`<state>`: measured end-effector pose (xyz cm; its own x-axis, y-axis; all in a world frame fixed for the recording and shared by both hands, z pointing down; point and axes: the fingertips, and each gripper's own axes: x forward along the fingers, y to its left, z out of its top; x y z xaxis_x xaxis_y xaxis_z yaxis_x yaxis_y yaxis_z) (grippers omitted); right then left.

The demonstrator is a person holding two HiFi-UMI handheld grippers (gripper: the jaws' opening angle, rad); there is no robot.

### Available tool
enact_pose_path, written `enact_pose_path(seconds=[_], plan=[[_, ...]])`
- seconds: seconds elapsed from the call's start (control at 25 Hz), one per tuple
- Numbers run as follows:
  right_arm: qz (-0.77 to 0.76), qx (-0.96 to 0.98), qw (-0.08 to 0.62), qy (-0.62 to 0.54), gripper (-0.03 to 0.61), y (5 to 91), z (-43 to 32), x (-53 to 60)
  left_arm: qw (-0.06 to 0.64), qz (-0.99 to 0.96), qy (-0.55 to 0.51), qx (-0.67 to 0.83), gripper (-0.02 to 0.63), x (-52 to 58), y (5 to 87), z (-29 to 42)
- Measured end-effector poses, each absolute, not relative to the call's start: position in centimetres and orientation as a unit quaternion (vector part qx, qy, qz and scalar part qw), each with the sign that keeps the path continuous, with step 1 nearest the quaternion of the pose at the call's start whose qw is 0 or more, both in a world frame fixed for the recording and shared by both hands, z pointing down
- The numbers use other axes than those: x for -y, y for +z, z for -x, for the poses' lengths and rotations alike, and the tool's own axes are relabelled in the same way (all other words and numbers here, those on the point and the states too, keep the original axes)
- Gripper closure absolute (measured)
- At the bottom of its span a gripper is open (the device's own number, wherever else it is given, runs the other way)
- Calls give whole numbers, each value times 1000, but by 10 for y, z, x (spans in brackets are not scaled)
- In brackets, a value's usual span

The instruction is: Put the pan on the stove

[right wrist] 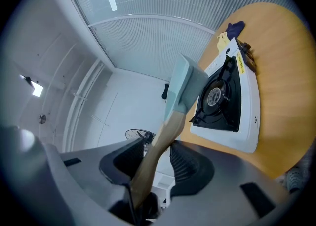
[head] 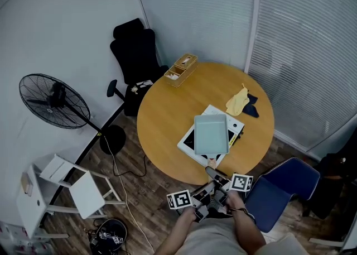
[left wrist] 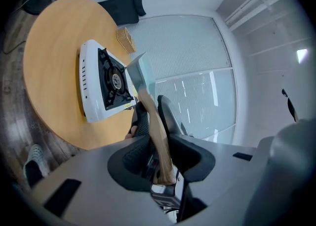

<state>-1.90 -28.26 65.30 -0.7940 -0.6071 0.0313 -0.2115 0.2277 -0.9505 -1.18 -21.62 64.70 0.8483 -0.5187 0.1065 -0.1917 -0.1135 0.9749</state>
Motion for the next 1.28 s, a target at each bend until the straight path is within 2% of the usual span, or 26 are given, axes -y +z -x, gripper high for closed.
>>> enact_pose_path(seconds=[1.28], plan=[[245, -735, 140, -617, 396, 706, 16, 322, 652, -681, -150, 297, 476, 258, 689, 4]])
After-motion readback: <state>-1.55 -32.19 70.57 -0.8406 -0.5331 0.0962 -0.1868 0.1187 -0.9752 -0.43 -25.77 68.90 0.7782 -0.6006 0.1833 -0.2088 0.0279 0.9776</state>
